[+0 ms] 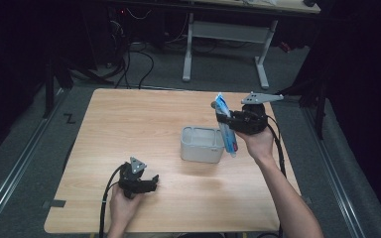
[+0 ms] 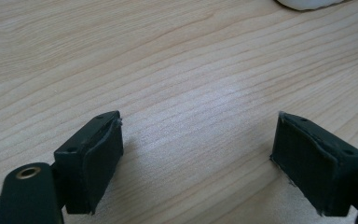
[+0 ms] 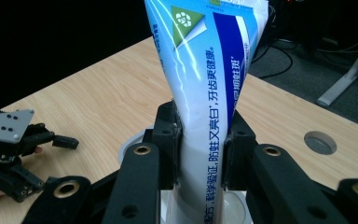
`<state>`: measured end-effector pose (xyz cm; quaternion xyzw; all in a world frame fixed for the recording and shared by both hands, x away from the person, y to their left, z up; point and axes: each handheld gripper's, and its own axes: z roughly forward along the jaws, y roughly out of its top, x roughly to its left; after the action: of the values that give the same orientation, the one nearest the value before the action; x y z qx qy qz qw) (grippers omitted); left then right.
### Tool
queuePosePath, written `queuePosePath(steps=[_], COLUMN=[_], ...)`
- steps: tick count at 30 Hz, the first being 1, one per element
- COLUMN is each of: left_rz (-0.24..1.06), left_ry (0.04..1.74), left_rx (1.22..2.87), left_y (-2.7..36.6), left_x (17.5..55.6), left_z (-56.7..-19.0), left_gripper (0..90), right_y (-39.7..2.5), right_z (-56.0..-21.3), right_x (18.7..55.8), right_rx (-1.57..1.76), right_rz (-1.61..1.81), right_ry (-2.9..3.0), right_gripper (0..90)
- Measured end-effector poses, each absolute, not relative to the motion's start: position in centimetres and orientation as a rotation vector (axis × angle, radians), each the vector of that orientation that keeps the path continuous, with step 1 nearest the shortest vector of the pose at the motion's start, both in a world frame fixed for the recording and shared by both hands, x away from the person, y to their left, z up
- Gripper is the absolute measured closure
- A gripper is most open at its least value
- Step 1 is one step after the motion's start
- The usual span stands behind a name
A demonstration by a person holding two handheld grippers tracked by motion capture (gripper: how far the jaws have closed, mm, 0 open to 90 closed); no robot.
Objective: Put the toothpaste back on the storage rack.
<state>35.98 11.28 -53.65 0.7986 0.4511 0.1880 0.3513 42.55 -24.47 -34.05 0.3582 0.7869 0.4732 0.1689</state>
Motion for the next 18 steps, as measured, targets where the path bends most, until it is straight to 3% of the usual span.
queuePosePath(steps=[18], left_rz=[0.488], left_ry=[1.167], left_rx=[2.068], left_y=[11.3], left_x=[36.0], left_z=[-53.6], left_gripper=[16.9], right_y=[-21.6], right_z=[-33.2], right_x=[44.6], right_rx=[0.981], right_rz=[1.389], right_ry=[2.226], right_gripper=[71.8])
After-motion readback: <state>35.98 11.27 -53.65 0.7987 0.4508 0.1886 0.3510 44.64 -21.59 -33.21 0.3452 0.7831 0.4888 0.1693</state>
